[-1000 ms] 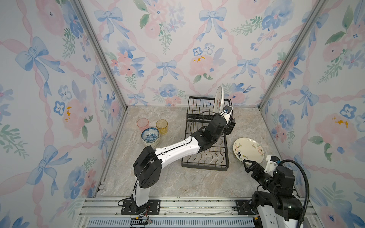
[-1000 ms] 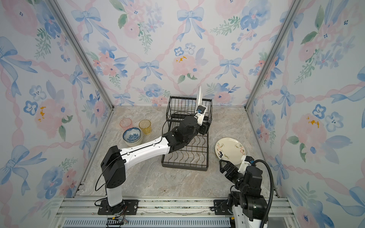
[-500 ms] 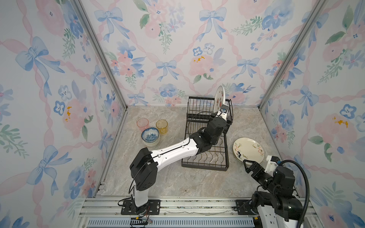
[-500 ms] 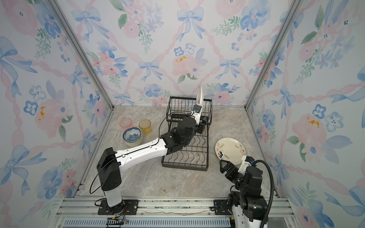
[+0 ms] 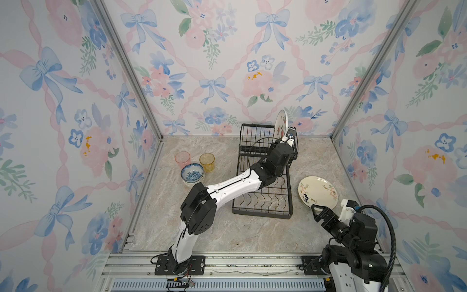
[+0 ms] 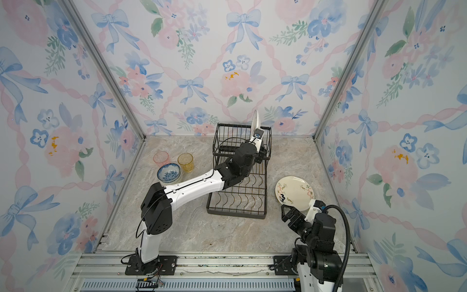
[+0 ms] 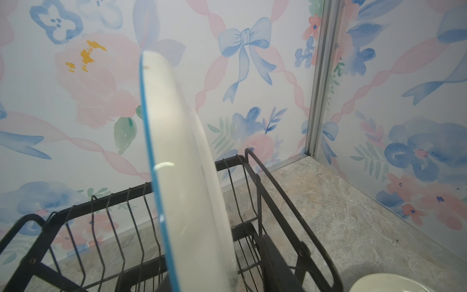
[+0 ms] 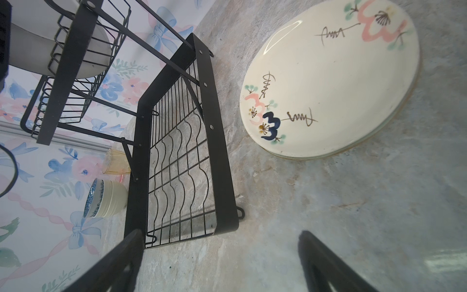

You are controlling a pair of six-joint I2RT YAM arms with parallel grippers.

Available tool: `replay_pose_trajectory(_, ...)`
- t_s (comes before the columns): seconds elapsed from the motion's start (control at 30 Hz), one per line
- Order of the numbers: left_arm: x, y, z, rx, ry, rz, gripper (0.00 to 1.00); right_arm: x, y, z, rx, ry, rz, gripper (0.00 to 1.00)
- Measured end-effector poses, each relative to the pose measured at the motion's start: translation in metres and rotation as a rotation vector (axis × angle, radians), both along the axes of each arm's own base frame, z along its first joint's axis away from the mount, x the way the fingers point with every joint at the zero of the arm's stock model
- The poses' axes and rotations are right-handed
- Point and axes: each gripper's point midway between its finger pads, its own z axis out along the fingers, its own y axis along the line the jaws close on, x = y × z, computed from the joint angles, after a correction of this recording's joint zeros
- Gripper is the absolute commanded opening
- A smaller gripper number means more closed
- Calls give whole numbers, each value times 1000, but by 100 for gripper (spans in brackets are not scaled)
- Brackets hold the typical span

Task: Unload the mixed dishes from the dish rack
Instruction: 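Close the left gripper on the watermelon plate rim and lift it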

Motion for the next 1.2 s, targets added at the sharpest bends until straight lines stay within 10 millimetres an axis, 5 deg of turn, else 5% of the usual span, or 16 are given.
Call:
replay_pose_trajectory(0.73, 9, -1, 5, -27, -6, 20, 0, 1, -2, -1, -5, 7, -9, 97)
replay_pose_trajectory(1.2, 9, 0, 6, -23, -12, 26, 0, 1, -2, -3, -3, 18, -8, 97)
